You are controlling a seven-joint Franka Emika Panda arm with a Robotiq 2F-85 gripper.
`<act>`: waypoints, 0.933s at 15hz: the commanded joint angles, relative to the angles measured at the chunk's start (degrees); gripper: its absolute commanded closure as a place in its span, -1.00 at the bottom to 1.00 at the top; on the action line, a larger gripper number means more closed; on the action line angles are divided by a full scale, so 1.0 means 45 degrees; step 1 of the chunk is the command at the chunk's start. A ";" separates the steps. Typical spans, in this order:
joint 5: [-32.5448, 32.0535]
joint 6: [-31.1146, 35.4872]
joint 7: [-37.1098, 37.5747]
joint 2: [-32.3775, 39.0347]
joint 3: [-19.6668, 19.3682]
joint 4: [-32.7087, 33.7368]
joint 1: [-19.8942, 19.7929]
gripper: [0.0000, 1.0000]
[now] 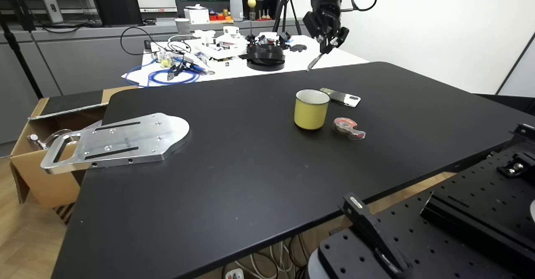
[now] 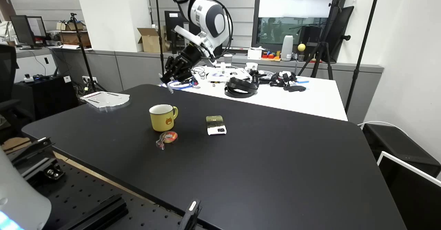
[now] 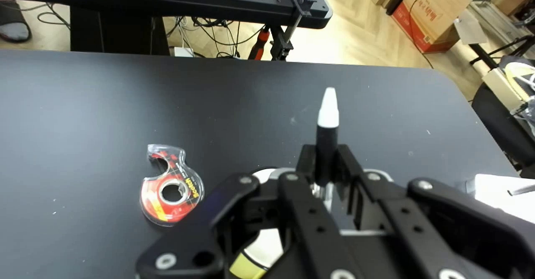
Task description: Put the pen inside the yellow mug
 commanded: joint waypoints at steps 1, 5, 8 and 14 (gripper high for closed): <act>0.0273 -0.1071 0.0423 0.0562 -0.0044 0.0902 0.0003 0.92; 0.0347 -0.1640 0.0477 0.0875 -0.0102 0.1042 0.0036 0.92; 0.0356 -0.1907 0.0499 0.1204 -0.0110 0.1144 0.0056 0.92; 0.0364 -0.2205 0.0668 0.2158 -0.0130 0.1686 0.0073 0.92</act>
